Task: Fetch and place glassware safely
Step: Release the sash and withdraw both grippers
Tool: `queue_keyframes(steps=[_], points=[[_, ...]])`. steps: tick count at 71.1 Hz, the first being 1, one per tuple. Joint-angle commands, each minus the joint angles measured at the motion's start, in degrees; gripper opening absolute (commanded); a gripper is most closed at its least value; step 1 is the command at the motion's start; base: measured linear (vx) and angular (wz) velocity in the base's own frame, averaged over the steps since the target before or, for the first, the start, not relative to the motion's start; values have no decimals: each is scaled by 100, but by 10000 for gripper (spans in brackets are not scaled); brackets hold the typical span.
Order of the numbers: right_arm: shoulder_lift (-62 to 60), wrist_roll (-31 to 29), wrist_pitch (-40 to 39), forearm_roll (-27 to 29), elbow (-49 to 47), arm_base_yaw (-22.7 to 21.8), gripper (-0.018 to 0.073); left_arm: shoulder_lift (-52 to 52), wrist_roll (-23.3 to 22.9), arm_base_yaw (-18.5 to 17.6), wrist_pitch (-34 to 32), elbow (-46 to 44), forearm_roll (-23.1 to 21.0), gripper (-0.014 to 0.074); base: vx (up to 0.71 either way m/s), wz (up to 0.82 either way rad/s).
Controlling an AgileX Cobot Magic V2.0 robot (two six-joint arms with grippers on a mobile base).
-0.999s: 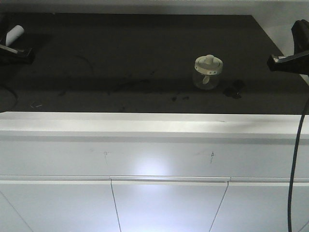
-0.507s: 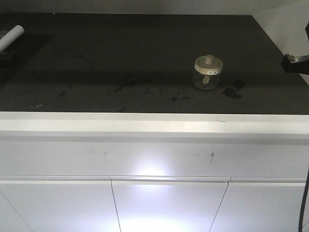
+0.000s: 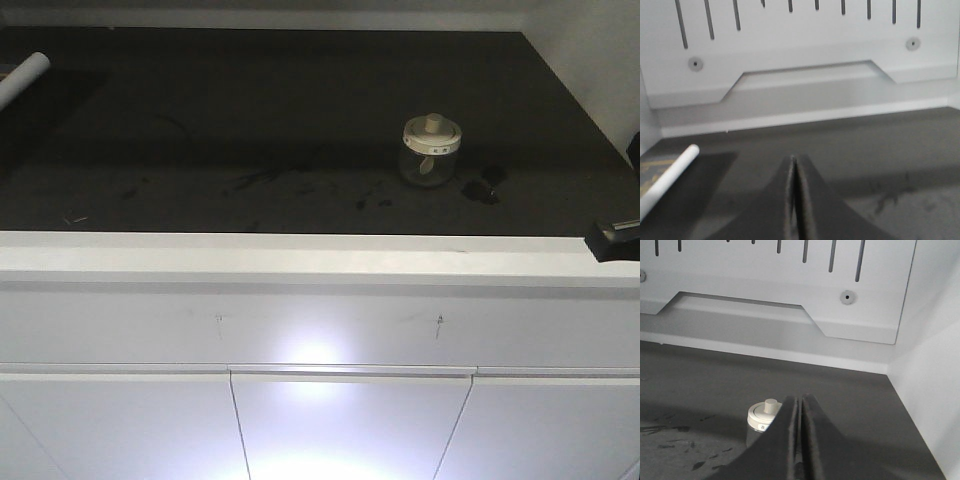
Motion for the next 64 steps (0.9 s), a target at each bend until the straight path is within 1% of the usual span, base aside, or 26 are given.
queue_keyframes(steps=[1, 10, 24, 32, 45, 50, 55, 64], points=[[-265, 1, -176, -17, -101, 5, -1, -459, -125, 10, -86, 224, -37, -7, 0, 0], [-505, 1, 33, -19, -80, 5, -1, -1007, -226, 10, 203, 735, -37, -7, 0, 0], [-624, 1, 135, -19, -80, 5, -1, -1600, -226, 10, 271, 1435, -37, -7, 0, 0], [-624, 1, 162, -19, -80, 5, -1, -1722, -226, 10, 268, 1586, -37, -7, 0, 0], [-624, 1, 160, -19, -80, 5, 1, -1712, -220, 10, 268, 1592, -37, -7, 0, 0], [-624, 1, 160, -19, -80, 5, 15, -1712, -220, 10, 268, 1592, -37, -7, 0, 0], [-624, 70, 154, -19, -80, 5, 50, -1712, -220, 10, 273, 1592, -37, -7, 0, 0], [-570, 170, 154, -24, -80, 34, 166, -1712, -220, 10, 273, 1592, -37, -7, 0, 0]])
